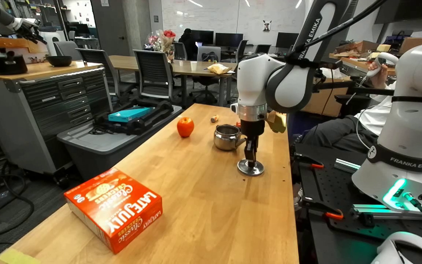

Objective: Pick up the lid and place it on the teapot

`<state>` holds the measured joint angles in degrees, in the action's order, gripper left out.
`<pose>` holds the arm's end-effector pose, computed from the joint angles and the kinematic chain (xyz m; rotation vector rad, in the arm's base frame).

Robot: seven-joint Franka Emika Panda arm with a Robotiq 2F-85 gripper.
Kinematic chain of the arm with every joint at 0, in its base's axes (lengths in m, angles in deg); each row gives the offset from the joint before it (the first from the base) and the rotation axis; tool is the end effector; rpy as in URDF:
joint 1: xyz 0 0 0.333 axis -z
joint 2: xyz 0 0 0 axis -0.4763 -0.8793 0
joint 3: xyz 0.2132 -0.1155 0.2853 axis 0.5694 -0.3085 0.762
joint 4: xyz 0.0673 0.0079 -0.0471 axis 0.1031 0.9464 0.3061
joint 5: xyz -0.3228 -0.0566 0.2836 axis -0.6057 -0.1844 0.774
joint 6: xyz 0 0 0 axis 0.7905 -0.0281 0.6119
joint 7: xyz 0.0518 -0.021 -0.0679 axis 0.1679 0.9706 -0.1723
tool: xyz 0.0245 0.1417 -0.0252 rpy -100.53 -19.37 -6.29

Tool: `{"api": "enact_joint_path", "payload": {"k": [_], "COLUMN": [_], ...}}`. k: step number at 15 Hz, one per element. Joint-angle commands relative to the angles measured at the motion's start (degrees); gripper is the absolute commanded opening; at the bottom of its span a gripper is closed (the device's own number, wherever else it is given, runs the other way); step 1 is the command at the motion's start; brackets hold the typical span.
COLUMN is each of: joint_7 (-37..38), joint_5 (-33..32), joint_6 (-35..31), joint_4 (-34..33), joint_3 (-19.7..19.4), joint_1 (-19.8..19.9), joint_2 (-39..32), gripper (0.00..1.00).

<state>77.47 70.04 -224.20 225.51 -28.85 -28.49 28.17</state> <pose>0.4181 -0.0018 0.1359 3.0963 -0.0304 -0.1758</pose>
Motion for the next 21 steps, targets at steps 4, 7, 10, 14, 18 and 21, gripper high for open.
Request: {"api": "enact_joint_path", "payload": {"k": [4, 7, 10, 14, 18, 21], "joint_7": [1.34, 1.92, 1.46, -0.4, -0.61, -1.75], "joint_5": [-2.21, -2.57, -1.8, 0.22, 1.06, 2.55], "joint_6": [0.52, 2.67, 7.14, 15.45, 20.3, 22.23], "joint_4": [1.19, 1.2, 0.37, -2.38, -5.76, -8.1], "joint_3": [-1.73, -1.72, -1.05, -0.16, 0.01, -0.14], "joint_1": [-2.05, -2.46, -1.96, -1.03, -0.86, -0.65], "joint_2": [2.93, 5.4, 8.15, 11.5, 13.47, 13.98], "gripper": [0.09, 0.08, 0.08, 0.08, 0.08, 0.08]}}
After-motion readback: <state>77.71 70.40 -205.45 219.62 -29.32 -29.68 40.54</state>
